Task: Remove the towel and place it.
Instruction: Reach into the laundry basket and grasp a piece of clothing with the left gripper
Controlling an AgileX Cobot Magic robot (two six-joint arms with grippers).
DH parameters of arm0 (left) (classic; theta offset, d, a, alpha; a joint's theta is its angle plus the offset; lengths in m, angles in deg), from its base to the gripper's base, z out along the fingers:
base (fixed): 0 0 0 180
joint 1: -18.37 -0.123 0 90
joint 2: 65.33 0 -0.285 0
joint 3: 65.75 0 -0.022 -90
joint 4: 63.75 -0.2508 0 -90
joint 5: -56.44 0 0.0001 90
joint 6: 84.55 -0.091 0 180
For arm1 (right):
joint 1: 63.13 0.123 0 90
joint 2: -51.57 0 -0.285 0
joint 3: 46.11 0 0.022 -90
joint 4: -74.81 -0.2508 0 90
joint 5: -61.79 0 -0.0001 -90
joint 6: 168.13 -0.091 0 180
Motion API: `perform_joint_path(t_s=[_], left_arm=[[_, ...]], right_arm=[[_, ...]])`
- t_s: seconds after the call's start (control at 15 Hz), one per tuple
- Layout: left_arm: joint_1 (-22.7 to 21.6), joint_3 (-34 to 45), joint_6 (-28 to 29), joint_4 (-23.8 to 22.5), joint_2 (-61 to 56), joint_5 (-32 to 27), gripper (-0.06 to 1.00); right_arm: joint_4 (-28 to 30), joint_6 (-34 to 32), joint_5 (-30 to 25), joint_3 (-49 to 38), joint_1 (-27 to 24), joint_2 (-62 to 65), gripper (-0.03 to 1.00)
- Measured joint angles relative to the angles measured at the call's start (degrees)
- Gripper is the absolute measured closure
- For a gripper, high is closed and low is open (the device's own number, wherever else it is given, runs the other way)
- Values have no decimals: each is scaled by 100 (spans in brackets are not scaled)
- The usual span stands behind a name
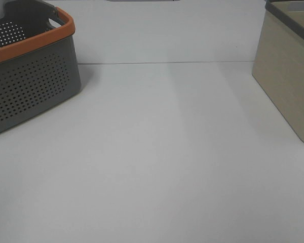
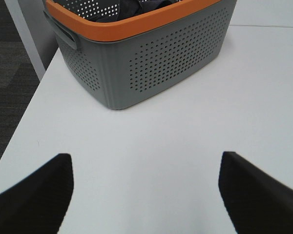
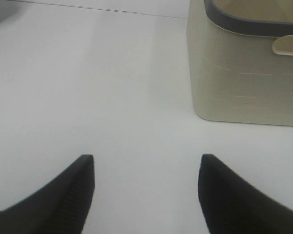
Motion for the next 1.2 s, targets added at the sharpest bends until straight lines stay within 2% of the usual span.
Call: perform_joint_path(t_s=[0.8, 1.2], left_arm=[[0, 0, 0, 0, 0, 0, 18], [0, 0, 246, -149, 0, 0, 18]], right_arm=[[0, 0, 0, 0, 0, 0, 35], [0, 0, 0, 0, 0, 0, 35]])
